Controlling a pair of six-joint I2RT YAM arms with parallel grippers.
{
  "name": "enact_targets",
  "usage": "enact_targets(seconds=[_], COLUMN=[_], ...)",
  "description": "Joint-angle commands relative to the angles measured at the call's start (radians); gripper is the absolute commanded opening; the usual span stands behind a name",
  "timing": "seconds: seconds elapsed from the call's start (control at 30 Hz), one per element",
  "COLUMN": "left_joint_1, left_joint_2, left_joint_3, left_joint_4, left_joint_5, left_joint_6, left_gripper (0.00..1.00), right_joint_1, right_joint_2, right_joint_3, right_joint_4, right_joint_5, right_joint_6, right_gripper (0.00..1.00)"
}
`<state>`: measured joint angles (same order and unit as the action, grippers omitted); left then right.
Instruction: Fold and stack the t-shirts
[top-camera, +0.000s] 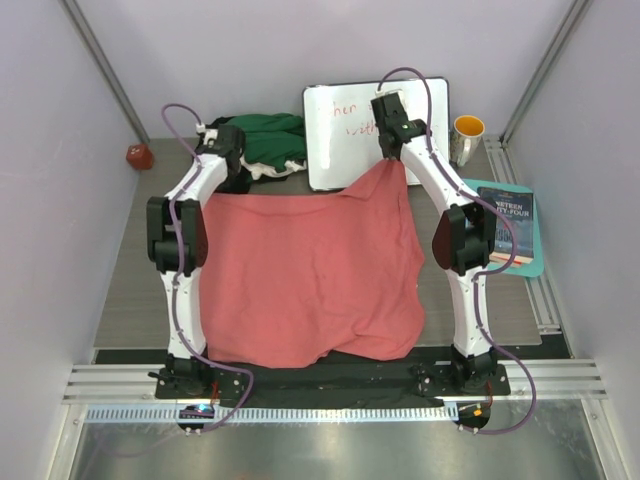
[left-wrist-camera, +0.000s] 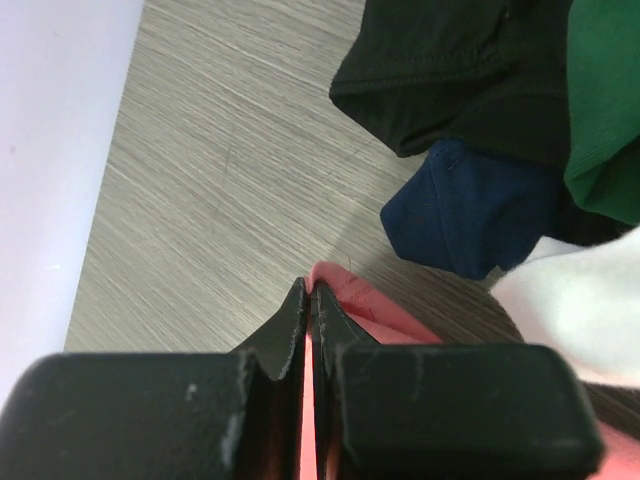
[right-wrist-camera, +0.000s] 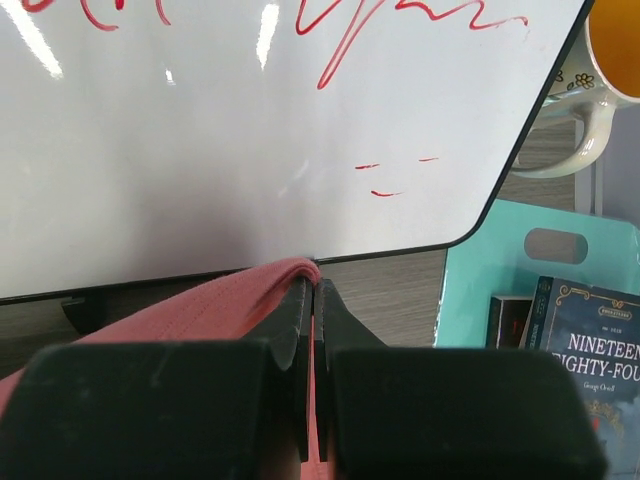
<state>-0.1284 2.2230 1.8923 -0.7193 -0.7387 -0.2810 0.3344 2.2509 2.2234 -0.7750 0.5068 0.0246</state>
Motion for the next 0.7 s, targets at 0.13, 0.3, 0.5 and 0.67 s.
enact_targets(seconds=[0.13, 0.3, 0.5, 0.67], left_joint_1=[0.021, 0.024, 0.023, 0.024], left_joint_2=[0.023, 0.047, 0.078, 0.095], left_joint_3=[0.047, 0.082, 0.106, 0.132], left_joint_4=[0.023, 0.029, 0.047, 0.057], left_joint_5=[-0.005, 0.002, 0.004, 0.013], left_joint_6=[-0.003, -0.004, 0.012, 0.017], left_gripper=[0.00, 0.00, 0.00, 0.00], right_joint_1=[-0.005, -0.008, -0.009, -0.011], right_joint_2=[-0.022, 0.002, 0.030, 0.032], right_joint_3=[0.001, 0.013, 0.021, 0.012], right_joint_4=[0.108, 0.132, 0.144, 0.167], right_joint_5=[0.012, 0.016, 0.019, 0.033], right_joint_6=[-0.008, -0.012, -0.012, -0.014], right_gripper=[0.01, 0.01, 0.01, 0.01])
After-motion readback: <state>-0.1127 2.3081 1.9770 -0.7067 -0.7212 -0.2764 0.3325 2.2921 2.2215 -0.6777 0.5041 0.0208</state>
